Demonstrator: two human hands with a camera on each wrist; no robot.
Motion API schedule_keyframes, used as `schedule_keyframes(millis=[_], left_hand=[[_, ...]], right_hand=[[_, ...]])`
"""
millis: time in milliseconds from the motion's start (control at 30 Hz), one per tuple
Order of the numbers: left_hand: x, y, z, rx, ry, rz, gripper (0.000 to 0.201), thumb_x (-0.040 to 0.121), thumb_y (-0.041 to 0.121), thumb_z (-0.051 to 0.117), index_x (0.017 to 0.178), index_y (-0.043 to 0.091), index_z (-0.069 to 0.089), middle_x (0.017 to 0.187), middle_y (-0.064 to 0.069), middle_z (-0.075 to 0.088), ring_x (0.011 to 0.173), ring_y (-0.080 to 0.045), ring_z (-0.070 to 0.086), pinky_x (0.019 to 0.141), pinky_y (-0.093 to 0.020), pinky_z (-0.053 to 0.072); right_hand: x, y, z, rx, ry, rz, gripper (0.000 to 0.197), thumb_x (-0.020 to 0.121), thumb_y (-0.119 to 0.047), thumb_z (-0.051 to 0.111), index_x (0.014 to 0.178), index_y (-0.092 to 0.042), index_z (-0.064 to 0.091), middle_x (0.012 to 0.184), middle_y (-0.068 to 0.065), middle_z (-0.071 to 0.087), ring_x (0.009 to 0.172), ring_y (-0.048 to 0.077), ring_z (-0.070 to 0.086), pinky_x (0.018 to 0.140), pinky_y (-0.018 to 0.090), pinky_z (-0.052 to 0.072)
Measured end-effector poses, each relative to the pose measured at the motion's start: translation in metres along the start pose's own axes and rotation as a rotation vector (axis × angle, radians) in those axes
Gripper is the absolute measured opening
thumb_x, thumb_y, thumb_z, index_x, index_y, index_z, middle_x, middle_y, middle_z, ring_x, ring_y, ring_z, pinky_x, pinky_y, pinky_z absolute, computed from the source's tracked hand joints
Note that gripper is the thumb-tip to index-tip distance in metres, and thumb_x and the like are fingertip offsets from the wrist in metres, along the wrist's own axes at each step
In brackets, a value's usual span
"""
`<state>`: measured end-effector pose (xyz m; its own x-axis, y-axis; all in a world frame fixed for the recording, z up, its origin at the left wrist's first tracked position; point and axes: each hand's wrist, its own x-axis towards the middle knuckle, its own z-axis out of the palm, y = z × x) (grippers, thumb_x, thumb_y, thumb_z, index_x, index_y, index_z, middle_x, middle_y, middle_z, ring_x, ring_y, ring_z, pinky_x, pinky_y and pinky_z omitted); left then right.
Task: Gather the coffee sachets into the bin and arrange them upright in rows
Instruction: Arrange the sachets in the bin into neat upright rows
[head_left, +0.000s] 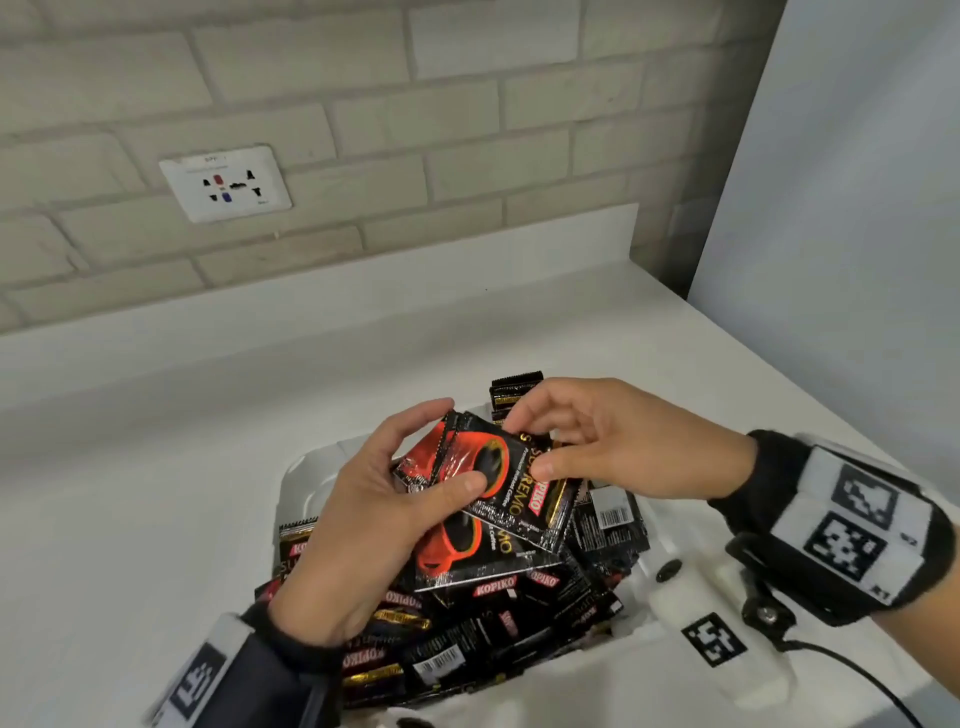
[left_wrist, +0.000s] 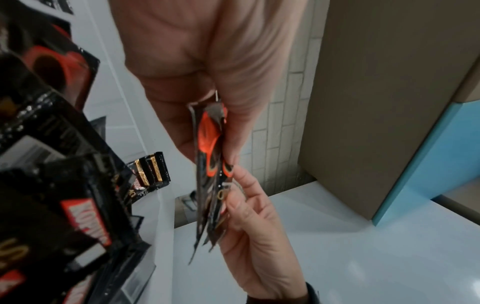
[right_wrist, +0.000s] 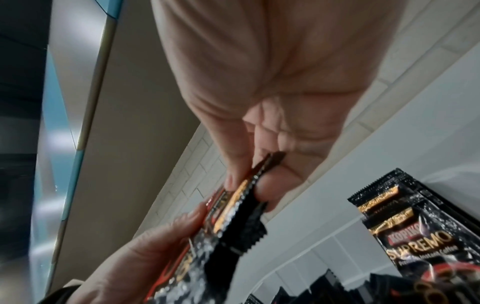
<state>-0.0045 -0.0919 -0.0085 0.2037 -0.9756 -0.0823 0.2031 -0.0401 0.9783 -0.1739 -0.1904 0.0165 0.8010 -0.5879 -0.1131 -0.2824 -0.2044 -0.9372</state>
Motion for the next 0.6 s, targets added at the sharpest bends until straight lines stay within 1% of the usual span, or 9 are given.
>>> schedule_keyframes(millis=[33, 100, 167, 200, 267, 333, 400, 533, 600], left_hand=[[0.0, 0.001, -0.001, -0.005, 0.022, 0.024, 0.057, 0.053, 0.006, 0.072, 0.103, 0.032, 0.065, 0.09, -0.004, 0.074, 0.071, -0.02, 0.071, 0.057, -0.027, 0.057], [0.002, 0.005, -0.003, -0.03, 0.083, 0.087, 0.055, 0.052, 0.007, 0.072, 0.1, 0.032, 0.066, 0.091, -0.003, 0.074, 0.072, -0.018, 0.071, 0.057, -0.027, 0.057], [0.005, 0.01, -0.005, -0.051, 0.107, 0.147, 0.057, 0.049, 0.012, 0.077, 0.101, 0.031, 0.065, 0.09, -0.001, 0.074, 0.07, -0.015, 0.071, 0.057, -0.026, 0.057], [0.007, 0.012, -0.005, -0.052, 0.094, 0.169, 0.061, 0.044, 0.02, 0.084, 0.1, 0.033, 0.066, 0.091, -0.001, 0.074, 0.071, -0.015, 0.071, 0.058, -0.026, 0.057], [0.008, 0.018, -0.007, -0.036, 0.041, 0.188, 0.074, 0.028, 0.038, 0.092, 0.098, 0.037, 0.068, 0.093, 0.0, 0.074, 0.076, -0.017, 0.072, 0.059, -0.025, 0.057], [0.009, 0.022, -0.009, -0.026, 0.02, 0.2, 0.079, 0.025, 0.042, 0.092, 0.101, 0.035, 0.067, 0.095, 0.002, 0.074, 0.079, -0.016, 0.072, 0.06, -0.025, 0.056], [0.01, 0.024, -0.012, -0.01, 0.024, 0.221, 0.07, 0.033, 0.035, 0.09, 0.1, 0.033, 0.067, 0.092, 0.004, 0.074, 0.078, -0.014, 0.072, 0.058, -0.024, 0.056], [0.011, 0.025, -0.016, 0.0, 0.124, 0.237, 0.051, 0.051, 0.012, 0.071, 0.098, 0.028, 0.062, 0.079, 0.009, 0.072, 0.063, -0.008, 0.068, 0.05, -0.021, 0.054], [0.01, 0.024, -0.017, -0.007, 0.145, 0.227, 0.049, 0.052, 0.012, 0.07, 0.097, 0.029, 0.062, 0.079, 0.009, 0.072, 0.065, -0.009, 0.069, 0.052, -0.024, 0.056]], right_hand=[[0.0, -0.002, 0.001, -0.021, 0.017, 0.0, 0.034, 0.079, -0.005, 0.068, 0.096, -0.03, 0.053, 0.102, -0.012, 0.06, 0.09, 0.014, 0.065, 0.08, 0.029, 0.055], [0.003, -0.006, 0.002, -0.047, 0.075, 0.003, 0.036, 0.074, -0.012, 0.074, 0.095, -0.03, 0.052, 0.098, -0.01, 0.058, 0.07, 0.008, 0.065, 0.063, 0.024, 0.055], [0.009, -0.009, 0.0, -0.011, 0.148, 0.006, 0.031, 0.071, -0.011, 0.076, 0.09, -0.023, 0.054, 0.083, -0.005, 0.063, 0.048, 0.001, 0.058, 0.049, 0.017, 0.05], [0.013, -0.01, -0.002, 0.026, 0.174, 0.007, 0.028, 0.071, -0.009, 0.075, 0.087, -0.019, 0.055, 0.074, -0.003, 0.065, 0.043, 0.001, 0.056, 0.045, 0.015, 0.048], [0.02, -0.013, -0.007, 0.104, 0.205, 0.001, 0.02, 0.071, -0.006, 0.073, 0.083, -0.013, 0.058, 0.064, -0.001, 0.065, 0.043, 0.003, 0.055, 0.043, 0.015, 0.048], [0.024, -0.019, -0.011, 0.158, 0.189, -0.023, 0.013, 0.073, -0.006, 0.069, 0.083, -0.011, 0.061, 0.067, 0.003, 0.066, 0.046, 0.006, 0.057, 0.044, 0.014, 0.049], [0.028, -0.025, -0.014, 0.164, 0.122, -0.044, 0.01, 0.077, -0.006, 0.064, 0.084, -0.013, 0.062, 0.072, 0.003, 0.068, 0.05, 0.007, 0.059, 0.045, 0.013, 0.049], [0.034, -0.031, -0.017, 0.179, 0.008, -0.062, 0.019, 0.078, -0.003, 0.06, 0.088, -0.02, 0.064, 0.076, -0.003, 0.07, 0.057, 0.009, 0.059, 0.05, 0.014, 0.052], [0.037, -0.03, -0.016, 0.183, -0.015, -0.068, 0.021, 0.079, -0.001, 0.06, 0.089, -0.02, 0.063, 0.075, -0.006, 0.07, 0.059, 0.009, 0.06, 0.05, 0.015, 0.052]])
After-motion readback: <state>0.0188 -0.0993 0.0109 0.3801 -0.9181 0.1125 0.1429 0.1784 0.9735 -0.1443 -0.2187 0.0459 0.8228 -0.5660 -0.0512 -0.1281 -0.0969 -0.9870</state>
